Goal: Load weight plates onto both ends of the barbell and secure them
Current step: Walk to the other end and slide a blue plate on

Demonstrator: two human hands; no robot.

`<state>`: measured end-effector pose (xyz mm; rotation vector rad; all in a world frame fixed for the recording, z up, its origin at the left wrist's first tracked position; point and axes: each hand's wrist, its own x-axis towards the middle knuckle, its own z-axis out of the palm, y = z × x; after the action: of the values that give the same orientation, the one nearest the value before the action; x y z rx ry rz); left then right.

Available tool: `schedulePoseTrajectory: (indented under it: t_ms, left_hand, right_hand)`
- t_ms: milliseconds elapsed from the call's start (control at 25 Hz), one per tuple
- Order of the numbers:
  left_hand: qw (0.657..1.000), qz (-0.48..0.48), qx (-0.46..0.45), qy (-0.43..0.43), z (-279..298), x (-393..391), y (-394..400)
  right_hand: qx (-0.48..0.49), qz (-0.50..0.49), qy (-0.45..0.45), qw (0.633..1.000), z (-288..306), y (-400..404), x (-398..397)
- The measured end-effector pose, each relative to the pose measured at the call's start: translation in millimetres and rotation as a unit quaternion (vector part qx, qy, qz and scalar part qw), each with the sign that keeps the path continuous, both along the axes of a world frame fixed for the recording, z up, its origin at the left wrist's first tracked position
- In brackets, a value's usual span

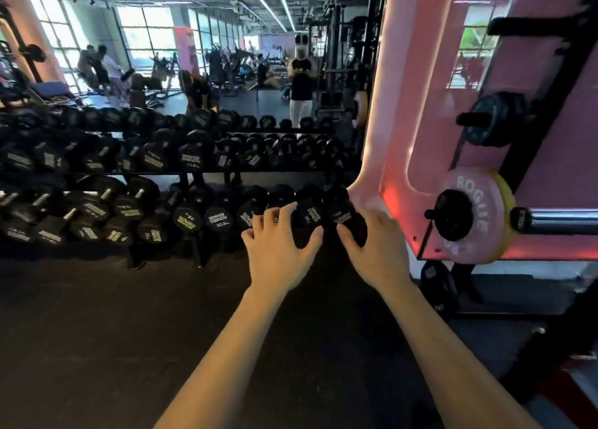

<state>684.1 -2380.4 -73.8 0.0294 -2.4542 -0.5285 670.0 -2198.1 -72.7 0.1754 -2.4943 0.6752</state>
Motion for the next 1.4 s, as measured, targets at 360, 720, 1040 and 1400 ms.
schedulePoseTrajectory:
  t_ms: [360, 720, 1040, 1400]
  left_hand:
    - [0.997, -0.076, 0.021, 0.004, 8, -246, 15]
    - [0.966, -0.254, 0.050, -0.022, 1, -468, 82]
    - [0.888, -0.455, 0.057, -0.011, 20, -588, 196]
    - [0.825, -0.559, 0.075, -0.032, 12, -673, 325]
  right_hand:
    - [-0.019, -0.070, 0.013, 0.997, 1, 8, -218]
    - [0.007, -0.234, 0.036, 0.971, -11, 64, -382]
    - [-0.034, -0.422, 0.067, 0.904, 21, 132, -453]
    - [-0.029, -0.513, 0.088, 0.854, 18, 249, -515]
